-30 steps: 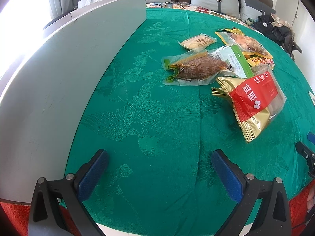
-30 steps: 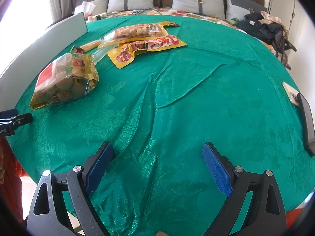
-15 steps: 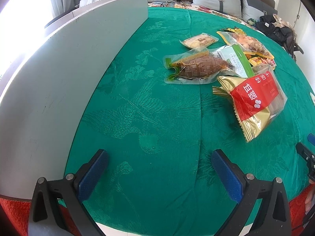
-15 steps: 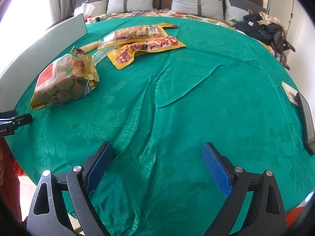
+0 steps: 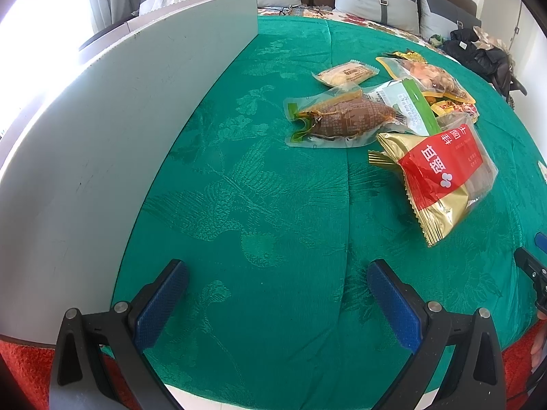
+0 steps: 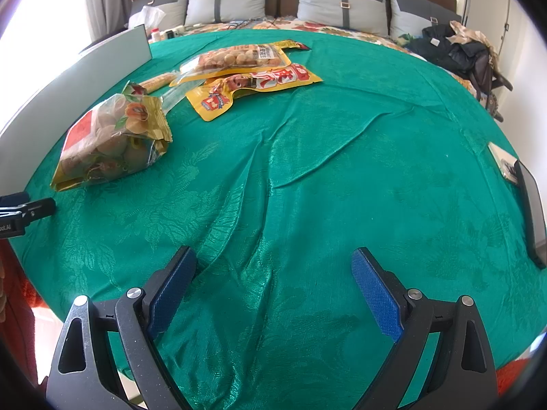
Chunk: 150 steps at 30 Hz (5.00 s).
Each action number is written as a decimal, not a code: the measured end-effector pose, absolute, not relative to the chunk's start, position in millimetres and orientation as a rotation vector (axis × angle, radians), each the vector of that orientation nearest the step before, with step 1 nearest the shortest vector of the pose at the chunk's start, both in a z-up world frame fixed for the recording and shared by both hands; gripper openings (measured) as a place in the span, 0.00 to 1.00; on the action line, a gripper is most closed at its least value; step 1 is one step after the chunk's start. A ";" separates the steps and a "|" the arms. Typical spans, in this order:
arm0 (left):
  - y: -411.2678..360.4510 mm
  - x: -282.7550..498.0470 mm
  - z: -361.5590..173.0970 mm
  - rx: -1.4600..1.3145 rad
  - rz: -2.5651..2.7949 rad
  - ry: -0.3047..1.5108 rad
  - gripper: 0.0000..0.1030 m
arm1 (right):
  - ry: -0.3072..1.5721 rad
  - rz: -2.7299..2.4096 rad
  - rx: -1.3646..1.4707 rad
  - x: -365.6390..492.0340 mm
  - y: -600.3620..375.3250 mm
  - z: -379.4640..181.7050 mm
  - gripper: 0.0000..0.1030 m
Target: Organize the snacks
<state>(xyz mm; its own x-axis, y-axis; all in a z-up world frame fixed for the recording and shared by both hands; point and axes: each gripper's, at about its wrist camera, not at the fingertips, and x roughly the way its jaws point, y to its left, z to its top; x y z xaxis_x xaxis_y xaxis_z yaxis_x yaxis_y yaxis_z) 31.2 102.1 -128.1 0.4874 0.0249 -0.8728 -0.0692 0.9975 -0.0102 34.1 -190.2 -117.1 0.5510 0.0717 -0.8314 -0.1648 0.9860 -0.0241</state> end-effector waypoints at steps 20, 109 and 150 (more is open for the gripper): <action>102.8 32.8 -127.2 -0.030 0.025 1.076 1.00 | 0.951 0.145 -0.106 30.3 -191.2 -115.8 0.92; 34.5 112.6 -75.3 0.541 -0.574 1.174 1.00 | 0.947 0.103 -0.070 65.6 -194.1 -111.0 0.92; 72.8 53.9 -109.0 0.005 -0.291 1.094 0.51 | 0.953 0.064 -0.043 62.8 -204.4 -109.9 0.92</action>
